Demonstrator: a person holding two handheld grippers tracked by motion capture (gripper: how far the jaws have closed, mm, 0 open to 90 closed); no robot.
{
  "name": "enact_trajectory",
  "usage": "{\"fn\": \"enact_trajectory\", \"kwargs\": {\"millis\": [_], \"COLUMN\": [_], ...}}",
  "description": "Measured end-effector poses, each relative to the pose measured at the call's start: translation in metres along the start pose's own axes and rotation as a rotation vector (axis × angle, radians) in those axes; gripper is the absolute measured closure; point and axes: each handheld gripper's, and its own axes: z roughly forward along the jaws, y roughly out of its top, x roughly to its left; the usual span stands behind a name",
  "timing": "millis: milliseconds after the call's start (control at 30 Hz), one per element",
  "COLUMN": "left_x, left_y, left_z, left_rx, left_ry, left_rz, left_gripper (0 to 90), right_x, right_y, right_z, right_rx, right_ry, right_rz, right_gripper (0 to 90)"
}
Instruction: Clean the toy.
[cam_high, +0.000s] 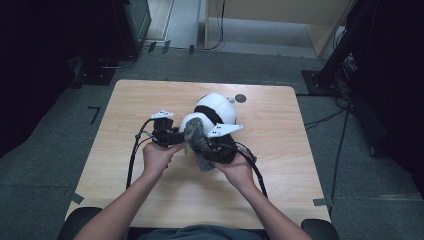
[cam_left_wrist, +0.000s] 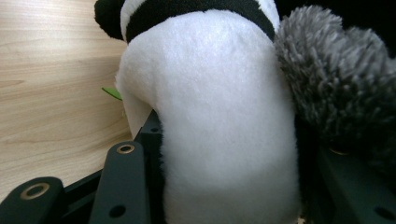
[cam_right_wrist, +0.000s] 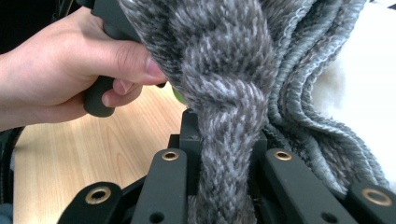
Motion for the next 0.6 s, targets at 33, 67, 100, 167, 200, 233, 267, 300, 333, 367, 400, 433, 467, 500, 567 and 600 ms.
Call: {"fn": "enact_trajectory", "kwargs": {"millis": [33,67,100,167,200,233,267,300,333,367,400,433,467,500,567,600], "left_x": [0.0,0.0,0.0,0.003,0.004,0.005,0.007,0.007,0.006,0.006,0.005,0.005,0.004,0.004,0.004,0.004], "left_y": [0.0,0.001,0.002,0.003,0.004,0.004,0.005,0.005,0.004,0.004,0.004,0.004,0.004,0.004,0.005,0.005], "left_z": [0.0,-0.001,-0.002,-0.005,-0.006,-0.007,-0.008,-0.008,-0.008,-0.008,-0.008,-0.008,-0.009,-0.009,-0.01,-0.011], "left_rx": [-0.005,-0.011,-0.021,-0.033,-0.035,-0.042,-0.046,-0.054,-0.057,-0.06,-0.06,-0.061,-0.06,-0.065,-0.074,-0.08], "left_ry": [-0.002,-0.002,-0.001,-0.006,-0.006,-0.005,-0.005,-0.006,-0.01,-0.014,-0.019,-0.02,-0.022,-0.023,-0.03,-0.039], "left_rz": [-0.002,-0.002,-0.004,-0.021,-0.03,-0.04,-0.042,-0.052,-0.059,-0.066,-0.074,-0.083,-0.083,-0.084,-0.096,-0.101], "left_gripper": [49.2,49.2,49.2,49.2,49.2,49.2,49.2,49.2,49.2,49.3,49.3,49.4,49.4,49.4,49.4,49.4], "right_x": [0.0,-0.001,-0.001,0.0,0.001,0.001,0.002,0.003,0.004,0.005,0.006,0.007,0.008,0.009,0.009,0.01], "right_y": [0.0,0.0,-0.001,-0.001,-0.002,-0.002,-0.003,-0.003,-0.003,-0.003,-0.002,-0.002,-0.003,-0.005,-0.01,-0.013], "right_z": [-0.001,-0.002,-0.003,-0.003,-0.003,-0.002,0.0,0.001,0.003,0.005,0.007,0.01,0.012,0.015,0.021,0.024], "right_rx": [-0.003,-0.006,-0.007,0.003,0.011,0.019,0.033,0.034,0.032,0.031,0.029,0.032,0.038,0.04,0.042,0.042], "right_ry": [0.0,0.002,0.004,0.017,0.021,0.023,0.025,0.026,0.024,0.025,0.027,0.034,0.041,0.045,0.055,0.052], "right_rz": [0.006,0.005,0.005,-0.001,-0.007,-0.009,-0.009,-0.006,-0.002,-0.004,-0.005,-0.003,-0.008,-0.014,-0.021,-0.032], "right_gripper": [77.9,77.9,77.9,77.9,77.9,77.9,77.9,77.8,77.8,77.8,77.8,77.8,77.8,77.8,77.8,77.7]}}
